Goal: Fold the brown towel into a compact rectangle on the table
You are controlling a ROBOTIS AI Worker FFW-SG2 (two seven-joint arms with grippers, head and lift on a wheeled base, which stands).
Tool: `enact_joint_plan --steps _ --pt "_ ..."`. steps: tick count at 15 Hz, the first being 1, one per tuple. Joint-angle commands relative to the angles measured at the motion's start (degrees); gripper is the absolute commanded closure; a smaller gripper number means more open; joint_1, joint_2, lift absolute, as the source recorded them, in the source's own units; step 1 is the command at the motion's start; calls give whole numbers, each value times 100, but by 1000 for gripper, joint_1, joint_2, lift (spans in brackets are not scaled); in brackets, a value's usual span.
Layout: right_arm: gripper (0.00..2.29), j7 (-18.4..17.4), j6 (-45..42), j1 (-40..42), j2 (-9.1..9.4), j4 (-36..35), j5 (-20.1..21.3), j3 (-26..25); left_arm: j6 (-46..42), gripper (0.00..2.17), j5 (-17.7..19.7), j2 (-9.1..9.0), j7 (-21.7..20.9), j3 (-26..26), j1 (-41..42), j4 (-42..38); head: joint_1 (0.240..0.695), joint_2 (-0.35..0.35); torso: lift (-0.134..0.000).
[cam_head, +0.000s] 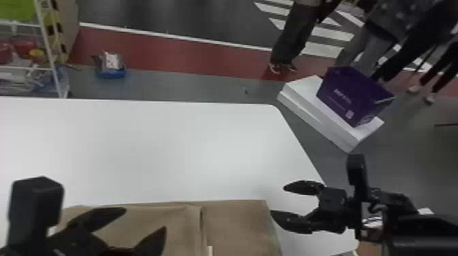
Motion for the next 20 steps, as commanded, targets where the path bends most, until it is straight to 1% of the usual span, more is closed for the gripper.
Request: enact_joint_plan --steps 1,3,4,5,6,7,8,9,10,11,12,13,14,17,19,20 --pt "33 36 404 130 8 -333 -46 147 -216 22 355 -23 -246 1111 75 16 695 -350 -134" --pt "33 63 914 209 34 -615 -99 349 -392 22 382 -23 -765 1902 66 156 695 -350 -134" --pt "36 80 878 270 61 -799 -99 411 -761 19 566 -23 -923 2333 66 288 695 -325 -134" --pt "49 107 826 288 105 -949 -90 437 -972 19 847 -23 -896 2729 75 437 695 -276 -134" --pt "66 124 703 297 113 -1072 -20 472 -1007 19 1076 -23 -826 3027 75 552 695 -183 -134" --pt "76 124 298 297 122 -1142 103 578 -1324 19 1278 -23 -817 3326 66 763 695 -139 -134" --pt "83 151 -528 305 166 -1142 244 648 -1570 19 1454 -23 -721 3537 66 912 695 -90 -134" --pt "87 283 -1512 305 175 -1151 543 780 -1570 19 1550 -23 -738 3669 66 991 695 -52 -134" --pt "90 379 -3042 297 166 -1151 851 832 -1570 19 1586 -23 -721 3757 75 1009 695 28 -134" --pt "90 468 -4237 235 113 -1160 1185 859 -1570 19 1594 -23 -765 3818 75 1009 695 67 -134" --pt "90 468 -4852 165 34 -1177 1334 920 -1570 19 1612 -23 -765 3827 84 1017 695 102 -134" --pt "90 468 -5432 147 -124 -1239 1448 982 -1570 19 1612 -23 -773 3854 101 1017 695 124 -134" --pt "97 468 -6100 297 -212 -1309 1686 1026 -1570 22 1665 -23 -782 3854 154 1009 695 145 -134" --pt "113 468 -7928 595 -555 -1309 2362 1061 -1570 26 1744 -23 -765 3854 242 1017 695 205 -134" --pt "124 468 -8719 727 -924 -1283 2687 1061 -1587 29 1744 -23 -756 3845 312 1017 695 220 -134" --pt "124 468 -8684 710 -1073 -1274 2705 1061 -1605 33 1753 -23 -738 3845 348 1035 695 224 -134"
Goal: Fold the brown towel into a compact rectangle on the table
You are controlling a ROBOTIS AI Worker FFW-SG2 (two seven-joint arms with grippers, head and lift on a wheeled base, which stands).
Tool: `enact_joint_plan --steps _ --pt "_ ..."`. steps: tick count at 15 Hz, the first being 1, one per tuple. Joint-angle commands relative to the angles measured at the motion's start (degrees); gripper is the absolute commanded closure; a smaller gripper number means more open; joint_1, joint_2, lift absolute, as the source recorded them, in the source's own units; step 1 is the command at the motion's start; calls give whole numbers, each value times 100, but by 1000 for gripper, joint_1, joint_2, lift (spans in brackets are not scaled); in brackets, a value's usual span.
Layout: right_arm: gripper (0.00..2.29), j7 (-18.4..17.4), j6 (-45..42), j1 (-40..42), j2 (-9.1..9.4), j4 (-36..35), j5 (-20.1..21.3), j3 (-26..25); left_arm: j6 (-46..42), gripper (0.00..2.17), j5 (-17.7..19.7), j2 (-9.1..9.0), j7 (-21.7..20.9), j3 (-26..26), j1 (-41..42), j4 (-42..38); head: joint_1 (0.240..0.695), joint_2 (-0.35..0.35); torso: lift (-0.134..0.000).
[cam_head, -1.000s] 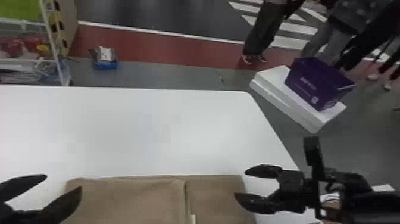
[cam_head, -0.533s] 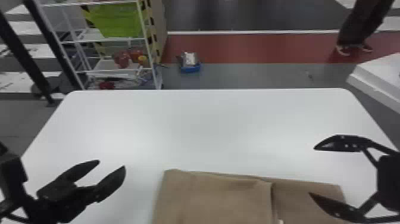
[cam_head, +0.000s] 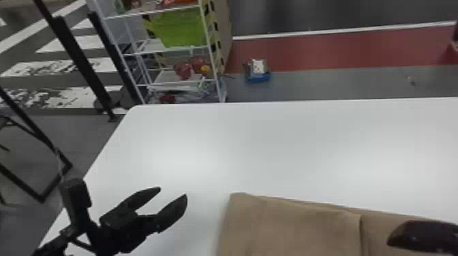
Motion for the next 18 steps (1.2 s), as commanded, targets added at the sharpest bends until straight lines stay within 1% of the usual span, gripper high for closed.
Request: enact_joint_plan --steps 1,2,4,6,7,8,10,12,14,15,18 --pt "124 36 -138 -64 -300 59 125 0 -145 33 9 -24 -3 -3 87 47 695 225 -134" --pt "127 36 3 -222 -388 191 169 79 -285 33 9 -24 -3 -3 140 73 695 216 -134" --pt "154 36 -68 -494 -582 630 494 237 -356 36 62 -24 -3 -3 219 73 695 201 -134" --pt "184 36 -120 -811 -661 1087 722 431 -496 36 106 -24 -12 -12 263 82 695 176 -134" --pt "184 36 -173 -899 -705 1228 793 501 -514 36 106 -24 -12 -12 263 82 695 150 -134" --pt "184 36 -226 -987 -740 1369 925 598 -514 36 106 -24 -3 -12 263 82 695 139 -134" --pt "198 26 -226 -1206 -731 1597 1013 879 -602 36 106 -24 15 -20 263 117 695 124 -134" --pt "205 -44 -155 -1312 -678 1659 1056 1090 -655 36 106 -24 32 -20 254 152 695 121 -134" --pt "208 -255 -85 -1452 -599 1711 1144 1292 -830 36 106 -24 50 -20 236 196 695 143 -134" --pt "208 -273 -15 -1540 -529 1729 1162 1398 -901 36 106 -24 67 -20 236 214 695 155 -134" --pt "208 -246 161 -1698 -476 1755 1399 1714 -953 36 106 -24 67 -12 227 214 695 197 -134"
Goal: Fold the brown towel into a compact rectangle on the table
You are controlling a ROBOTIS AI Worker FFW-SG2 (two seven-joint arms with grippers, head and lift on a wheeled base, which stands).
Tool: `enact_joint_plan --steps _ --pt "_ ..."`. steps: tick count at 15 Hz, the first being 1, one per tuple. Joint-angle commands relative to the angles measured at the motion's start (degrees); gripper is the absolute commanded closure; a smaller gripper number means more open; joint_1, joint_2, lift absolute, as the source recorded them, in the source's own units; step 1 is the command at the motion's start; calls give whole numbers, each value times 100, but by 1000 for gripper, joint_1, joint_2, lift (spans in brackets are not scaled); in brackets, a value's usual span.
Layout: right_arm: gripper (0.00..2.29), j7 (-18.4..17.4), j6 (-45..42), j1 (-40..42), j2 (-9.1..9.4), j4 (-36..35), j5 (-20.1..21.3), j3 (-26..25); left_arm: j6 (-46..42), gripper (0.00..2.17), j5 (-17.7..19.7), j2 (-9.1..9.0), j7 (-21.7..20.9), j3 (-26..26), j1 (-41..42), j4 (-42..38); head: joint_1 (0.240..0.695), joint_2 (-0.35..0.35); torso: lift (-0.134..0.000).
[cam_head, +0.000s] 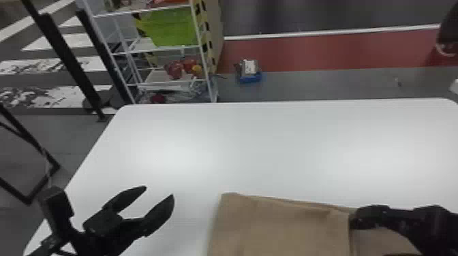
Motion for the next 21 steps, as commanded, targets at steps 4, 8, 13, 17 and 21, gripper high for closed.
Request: enact_joint_plan --steps 4,8,13,17,21 --pt "208 107 79 -142 68 10 354 264 -300 36 97 -24 67 -16 6 45 695 217 -134" --pt "218 107 97 -203 120 133 477 458 -370 46 132 -24 67 -16 -3 98 695 220 -134" --pt "404 302 888 -379 120 160 354 669 -370 53 132 -24 23 -25 -3 133 695 222 -134" --pt "404 302 1028 -370 120 160 310 730 -370 53 132 -24 5 -16 -3 151 695 226 -134" --pt "620 302 1046 -317 120 125 274 809 -370 53 132 -24 -21 -8 -3 160 695 234 -134"
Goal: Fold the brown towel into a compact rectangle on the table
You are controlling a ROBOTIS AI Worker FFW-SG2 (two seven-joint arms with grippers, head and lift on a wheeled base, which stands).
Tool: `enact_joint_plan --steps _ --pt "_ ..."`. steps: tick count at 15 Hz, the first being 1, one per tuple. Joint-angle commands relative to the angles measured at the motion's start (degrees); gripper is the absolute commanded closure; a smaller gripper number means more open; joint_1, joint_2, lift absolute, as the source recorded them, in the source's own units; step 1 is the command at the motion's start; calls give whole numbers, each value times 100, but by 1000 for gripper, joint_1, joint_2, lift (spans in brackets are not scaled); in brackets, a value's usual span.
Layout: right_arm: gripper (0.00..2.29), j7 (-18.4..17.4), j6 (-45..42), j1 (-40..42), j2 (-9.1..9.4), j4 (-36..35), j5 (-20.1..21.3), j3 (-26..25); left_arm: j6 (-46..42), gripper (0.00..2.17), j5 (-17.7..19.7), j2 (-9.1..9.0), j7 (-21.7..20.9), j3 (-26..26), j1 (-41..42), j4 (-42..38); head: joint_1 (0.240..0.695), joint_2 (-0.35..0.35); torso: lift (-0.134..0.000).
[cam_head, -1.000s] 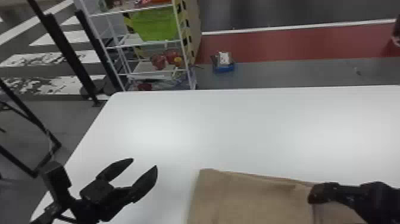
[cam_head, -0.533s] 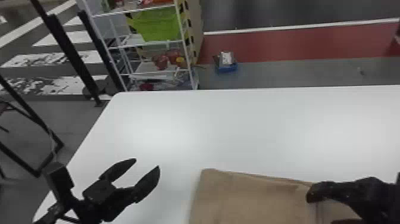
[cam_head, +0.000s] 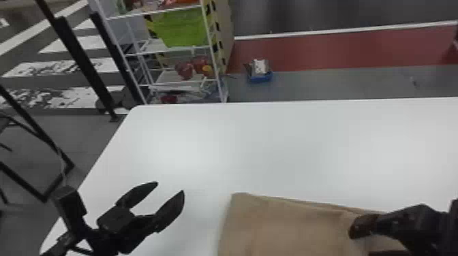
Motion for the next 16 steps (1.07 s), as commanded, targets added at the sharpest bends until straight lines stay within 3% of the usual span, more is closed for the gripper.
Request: enact_joint_plan --steps 1,3,6,7,11,12,16 --pt "694 28 20 28 -9 -54 -59 23 0 53 0 -24 -8 7 0 2 695 237 -134" --pt "1058 28 160 72 -9 -142 -139 23 0 53 0 -24 -8 -2 0 11 695 246 -134" --pt "1183 28 266 72 9 -142 -218 5 0 53 0 -24 -26 -2 -17 55 695 251 -134" --pt "1332 28 336 64 18 -159 -314 -13 0 53 0 -24 -26 -2 -17 55 695 251 -134" --pt "1423 28 653 37 88 -273 -552 -65 0 53 -9 -24 -26 -2 -44 73 695 256 -134" --pt "1423 28 846 46 88 -414 -789 -206 0 53 -9 -24 -26 -2 -52 90 695 258 -134" --pt "1420 28 1022 424 -70 -889 -1053 -725 0 53 -26 -24 -26 -11 -132 152 695 251 -134"
